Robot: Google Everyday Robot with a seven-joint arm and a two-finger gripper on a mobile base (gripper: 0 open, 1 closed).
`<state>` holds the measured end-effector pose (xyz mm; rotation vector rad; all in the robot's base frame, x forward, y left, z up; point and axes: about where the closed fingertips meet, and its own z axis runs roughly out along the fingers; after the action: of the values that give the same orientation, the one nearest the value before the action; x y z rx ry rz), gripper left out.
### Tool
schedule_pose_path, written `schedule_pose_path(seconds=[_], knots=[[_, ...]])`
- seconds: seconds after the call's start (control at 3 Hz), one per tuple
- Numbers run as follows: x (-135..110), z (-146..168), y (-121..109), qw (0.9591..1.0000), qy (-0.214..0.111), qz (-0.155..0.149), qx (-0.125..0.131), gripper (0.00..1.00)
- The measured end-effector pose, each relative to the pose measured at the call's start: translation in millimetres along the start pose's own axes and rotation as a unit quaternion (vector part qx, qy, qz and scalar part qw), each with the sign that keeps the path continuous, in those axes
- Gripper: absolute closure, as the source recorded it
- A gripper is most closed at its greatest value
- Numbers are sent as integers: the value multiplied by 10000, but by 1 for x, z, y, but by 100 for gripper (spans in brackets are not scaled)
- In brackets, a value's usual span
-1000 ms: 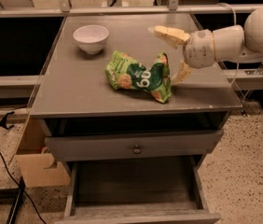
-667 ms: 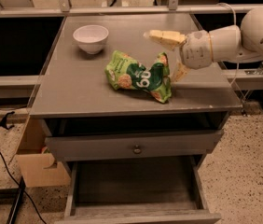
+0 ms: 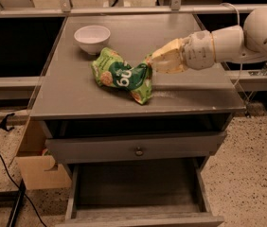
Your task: Place green rice chip bag into middle drawer
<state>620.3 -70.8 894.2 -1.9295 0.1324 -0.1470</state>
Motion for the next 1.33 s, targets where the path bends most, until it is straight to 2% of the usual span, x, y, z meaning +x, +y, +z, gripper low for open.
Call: schedule_pose_path(seconds=[0.33, 0.67, 1.0, 1.33], knots=[[0, 0, 0, 10000, 0, 0, 0, 92], [0, 0, 0, 10000, 0, 0, 0, 100], [0, 0, 0, 10000, -1, 0, 0, 82], [0, 0, 0, 10000, -1, 0, 0, 53]])
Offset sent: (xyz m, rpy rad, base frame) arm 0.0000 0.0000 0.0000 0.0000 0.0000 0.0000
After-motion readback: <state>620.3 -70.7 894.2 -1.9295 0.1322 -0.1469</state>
